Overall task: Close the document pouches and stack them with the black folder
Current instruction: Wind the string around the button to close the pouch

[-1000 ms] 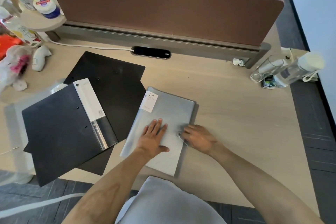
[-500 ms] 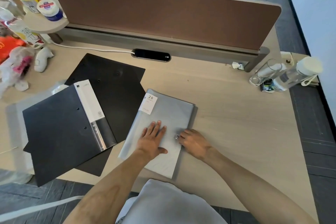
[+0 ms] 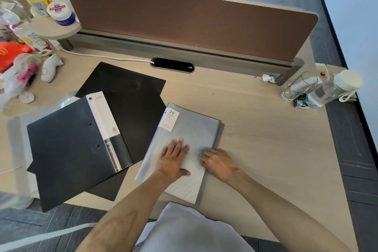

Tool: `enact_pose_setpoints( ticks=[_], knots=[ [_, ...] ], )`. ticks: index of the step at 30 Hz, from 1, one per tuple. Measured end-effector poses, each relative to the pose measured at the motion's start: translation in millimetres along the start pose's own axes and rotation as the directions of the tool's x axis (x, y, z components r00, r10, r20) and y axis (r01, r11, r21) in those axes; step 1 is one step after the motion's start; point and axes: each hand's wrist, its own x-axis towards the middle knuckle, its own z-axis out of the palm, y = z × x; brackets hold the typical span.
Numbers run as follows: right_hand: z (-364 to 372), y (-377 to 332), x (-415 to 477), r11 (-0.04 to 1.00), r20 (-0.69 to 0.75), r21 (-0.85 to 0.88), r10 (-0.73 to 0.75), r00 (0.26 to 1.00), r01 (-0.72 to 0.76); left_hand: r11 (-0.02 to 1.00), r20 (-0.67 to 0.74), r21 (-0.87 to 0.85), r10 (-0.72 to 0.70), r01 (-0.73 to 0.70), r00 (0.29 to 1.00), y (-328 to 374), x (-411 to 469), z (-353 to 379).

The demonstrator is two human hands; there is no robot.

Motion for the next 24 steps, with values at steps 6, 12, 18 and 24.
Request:
enact_pose_setpoints(
  ticks=[6,12,18,24],
  knots=[
    [0,-5,0,0.985,0.012,0.147,0.085,0.996,-0.086,1.000,0.006,0.001,0.005,-0.005,1.000,-1,0,0],
    [2,-6,-4,0.858,0.189,0.332,0.346,0.919,-0.391,1.000,0.007,-0.008,0.008,-0.008,1.000,-1,0,0],
    [2,-11,-4,0.770,0.208,0.345,0.495,0.844,-0.537,1.000,0.001,-0.002,0.012,-0.012,1.000,-2,-1,0],
    [3,-13,-1,0.689,0.222,0.386,0.576,0.787,-0.613,1.000,0.006,-0.008,0.013,-0.012,1.000,-2,-1,0]
  ],
)
